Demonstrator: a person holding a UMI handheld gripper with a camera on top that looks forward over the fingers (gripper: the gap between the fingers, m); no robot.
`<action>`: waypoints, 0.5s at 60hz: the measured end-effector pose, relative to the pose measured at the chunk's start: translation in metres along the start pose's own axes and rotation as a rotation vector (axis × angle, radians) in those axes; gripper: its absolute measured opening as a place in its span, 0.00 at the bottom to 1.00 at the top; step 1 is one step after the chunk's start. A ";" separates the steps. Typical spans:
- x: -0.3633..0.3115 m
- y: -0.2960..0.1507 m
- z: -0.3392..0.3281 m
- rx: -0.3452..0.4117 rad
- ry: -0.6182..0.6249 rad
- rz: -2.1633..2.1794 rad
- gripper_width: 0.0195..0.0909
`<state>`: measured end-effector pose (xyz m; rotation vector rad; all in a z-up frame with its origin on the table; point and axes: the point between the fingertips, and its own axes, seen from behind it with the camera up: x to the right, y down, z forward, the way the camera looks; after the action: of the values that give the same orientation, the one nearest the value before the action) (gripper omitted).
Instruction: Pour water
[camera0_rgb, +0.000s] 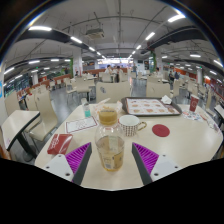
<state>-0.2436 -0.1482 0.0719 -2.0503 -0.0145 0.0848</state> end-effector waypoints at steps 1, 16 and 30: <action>-0.001 0.000 0.005 0.003 0.003 0.003 0.87; 0.000 0.007 0.037 0.045 0.038 -0.025 0.39; -0.008 -0.002 0.034 0.027 0.011 -0.055 0.25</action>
<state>-0.2537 -0.1177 0.0586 -2.0220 -0.0621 0.0397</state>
